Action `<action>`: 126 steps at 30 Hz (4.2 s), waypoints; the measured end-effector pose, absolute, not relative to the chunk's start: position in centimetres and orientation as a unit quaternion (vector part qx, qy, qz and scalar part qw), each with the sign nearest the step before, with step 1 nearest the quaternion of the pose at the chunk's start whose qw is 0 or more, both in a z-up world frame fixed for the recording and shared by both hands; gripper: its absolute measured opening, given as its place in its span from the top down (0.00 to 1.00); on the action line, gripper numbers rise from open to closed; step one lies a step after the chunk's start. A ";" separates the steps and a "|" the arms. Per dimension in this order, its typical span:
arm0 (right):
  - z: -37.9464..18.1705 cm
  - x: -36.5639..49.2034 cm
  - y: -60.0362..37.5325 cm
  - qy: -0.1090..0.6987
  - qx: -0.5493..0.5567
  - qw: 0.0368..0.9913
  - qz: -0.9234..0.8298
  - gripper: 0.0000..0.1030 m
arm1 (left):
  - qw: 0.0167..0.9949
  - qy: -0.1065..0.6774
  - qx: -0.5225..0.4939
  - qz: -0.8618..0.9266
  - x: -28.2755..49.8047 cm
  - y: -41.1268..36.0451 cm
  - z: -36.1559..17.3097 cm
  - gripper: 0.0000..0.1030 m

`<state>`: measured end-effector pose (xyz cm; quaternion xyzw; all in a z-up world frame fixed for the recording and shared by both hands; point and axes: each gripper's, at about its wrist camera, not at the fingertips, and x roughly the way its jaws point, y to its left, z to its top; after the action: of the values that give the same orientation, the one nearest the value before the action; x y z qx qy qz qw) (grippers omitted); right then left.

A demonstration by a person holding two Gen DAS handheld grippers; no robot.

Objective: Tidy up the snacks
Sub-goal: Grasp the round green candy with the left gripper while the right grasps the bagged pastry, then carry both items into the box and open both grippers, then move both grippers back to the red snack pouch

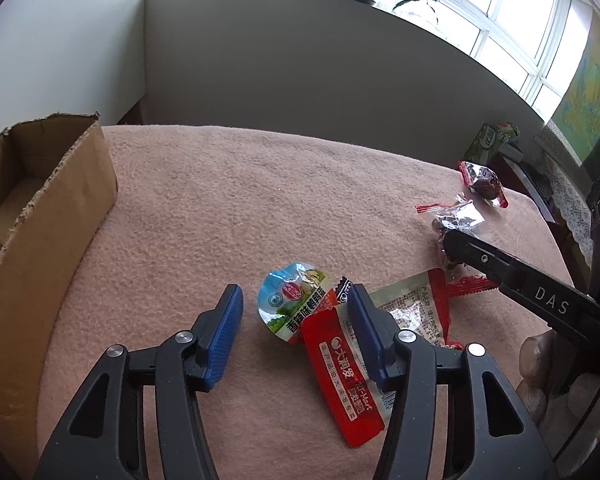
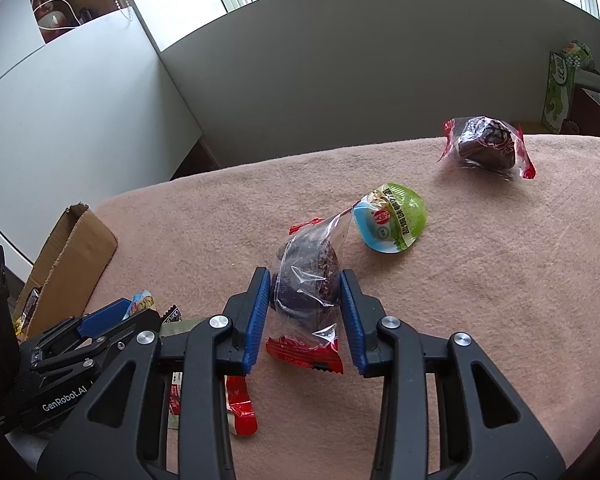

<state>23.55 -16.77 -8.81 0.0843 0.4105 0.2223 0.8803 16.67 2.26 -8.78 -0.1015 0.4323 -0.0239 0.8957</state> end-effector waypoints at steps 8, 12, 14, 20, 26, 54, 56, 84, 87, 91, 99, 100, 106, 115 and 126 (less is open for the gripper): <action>-9.0 23.5 -16.9 0.410 0.087 0.880 0.225 0.64 | 0.898 0.434 -0.066 0.015 17.3 2.1 -9.3 0.68; -9.0 23.5 -16.8 0.410 0.079 0.880 0.226 0.64 | 0.897 0.437 -0.064 0.015 16.9 2.7 -9.3 0.77; -9.0 23.5 -16.6 0.408 0.075 0.881 0.227 0.64 | 0.898 0.436 -0.053 0.012 16.7 2.4 -9.3 0.77; -8.6 23.1 -17.3 0.395 0.085 0.886 0.227 0.65 | 0.902 0.428 -0.060 0.007 16.3 2.6 -8.9 0.78; -8.0 22.5 -18.1 0.386 0.099 0.889 0.227 0.65 | 0.912 0.404 -0.069 0.007 14.8 3.5 -7.2 0.78; -1.1 14.7 -2.8 0.318 0.057 0.872 0.368 0.65 | 0.949 0.297 -0.084 0.063 7.0 11.8 -1.0 0.78; -1.1 14.5 -1.4 0.319 0.051 0.869 0.375 0.65 | 0.949 0.293 -0.088 0.070 6.5 13.0 -1.0 0.78; -1.8 14.6 7.5 0.328 0.054 0.848 0.412 0.13 | 0.934 0.304 -0.129 0.138 4.1 21.3 -2.9 0.48; -1.5 14.5 7.1 0.322 0.057 0.852 0.410 0.11 | 0.936 0.297 -0.127 0.142 3.9 21.5 -2.7 0.38; -1.4 14.5 6.3 0.318 0.059 0.859 0.398 0.08 | 0.935 0.300 -0.126 0.142 4.1 21.5 -2.8 0.37; -0.7 15.1 3.5 0.310 0.068 0.867 0.385 0.05 | 0.936 0.294 -0.125 0.146 4.3 20.9 -2.5 0.37; -0.6 15.1 3.1 0.308 0.067 0.868 0.383 0.05 | 0.937 0.292 -0.125 0.147 4.3 20.7 -2.5 0.37; -0.1 15.3 -0.4 0.303 0.070 0.877 0.366 0.05 | 0.940 0.287 -0.121 0.137 4.8 19.1 -1.8 0.37; -1.0 17.7 -7.6 0.323 0.117 0.880 0.327 0.05 | 0.950 0.276 -0.102 0.100 5.9 14.0 -0.9 0.37; -4.6 19.0 -16.8 0.358 0.158 0.877 0.278 0.05 | 0.928 0.353 -0.118 -0.016 9.9 7.3 -4.0 0.37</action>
<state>19.00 -16.83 -4.62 0.1579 0.3579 0.2775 0.8775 9.87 7.27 -4.01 -0.1177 0.3526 -0.0165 0.9282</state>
